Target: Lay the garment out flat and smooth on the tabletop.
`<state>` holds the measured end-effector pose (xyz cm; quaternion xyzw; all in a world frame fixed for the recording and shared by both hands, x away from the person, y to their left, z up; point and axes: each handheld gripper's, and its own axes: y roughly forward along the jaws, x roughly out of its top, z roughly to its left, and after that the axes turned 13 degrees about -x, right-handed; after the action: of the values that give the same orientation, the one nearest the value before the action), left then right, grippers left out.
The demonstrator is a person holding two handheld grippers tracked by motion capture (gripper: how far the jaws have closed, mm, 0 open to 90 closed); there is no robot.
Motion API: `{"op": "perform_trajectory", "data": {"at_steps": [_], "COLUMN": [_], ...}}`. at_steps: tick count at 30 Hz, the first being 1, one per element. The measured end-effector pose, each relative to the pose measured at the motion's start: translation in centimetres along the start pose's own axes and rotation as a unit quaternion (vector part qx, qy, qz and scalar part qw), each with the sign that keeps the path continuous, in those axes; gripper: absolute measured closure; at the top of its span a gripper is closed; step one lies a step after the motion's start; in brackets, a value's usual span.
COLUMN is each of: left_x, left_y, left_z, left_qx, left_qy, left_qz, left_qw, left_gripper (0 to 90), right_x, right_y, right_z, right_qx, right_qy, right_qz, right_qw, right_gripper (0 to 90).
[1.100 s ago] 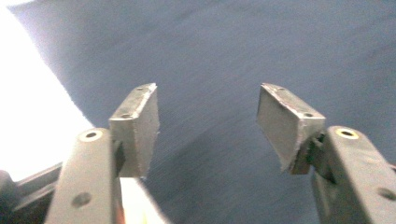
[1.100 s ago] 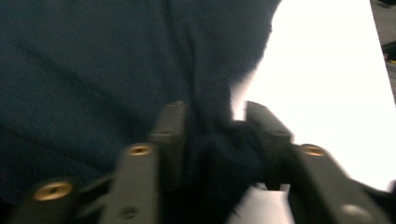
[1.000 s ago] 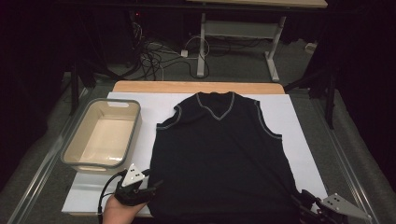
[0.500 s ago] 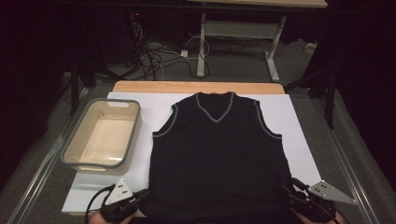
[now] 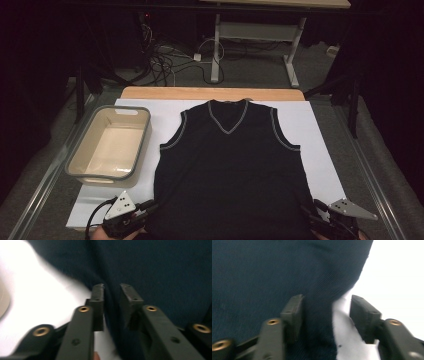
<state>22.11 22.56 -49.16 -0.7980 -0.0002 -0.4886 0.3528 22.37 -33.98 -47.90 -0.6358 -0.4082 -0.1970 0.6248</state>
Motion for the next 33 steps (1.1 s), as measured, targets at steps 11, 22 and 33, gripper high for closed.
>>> {"op": "perform_trajectory", "data": {"at_steps": [11, 22, 33], "left_x": [2.5, 1.4, 1.0], "left_y": [2.8, 2.2, 3.0], "left_z": [-0.2, 0.8, 0.6], "left_qx": [-0.029, 0.056, 0.033], "left_qy": [0.031, -0.023, -0.004], "left_qz": [0.005, 0.021, 0.026], "left_qw": [0.9991, 0.9980, 0.9991], "left_gripper": [59.0, 38.4, 83.6], "right_x": [-2.9, -1.8, 1.2], "right_y": [-4.0, -3.4, -0.7], "right_z": [-1.6, -1.6, -0.3], "right_qx": [-0.032, -0.021, -0.003], "right_qy": [0.003, 0.015, -0.007], "right_qz": [-0.026, -0.037, -0.050], "right_qw": [0.9992, 0.9990, 0.9987], "right_gripper": [86.9, 51.5, 50.8]}}
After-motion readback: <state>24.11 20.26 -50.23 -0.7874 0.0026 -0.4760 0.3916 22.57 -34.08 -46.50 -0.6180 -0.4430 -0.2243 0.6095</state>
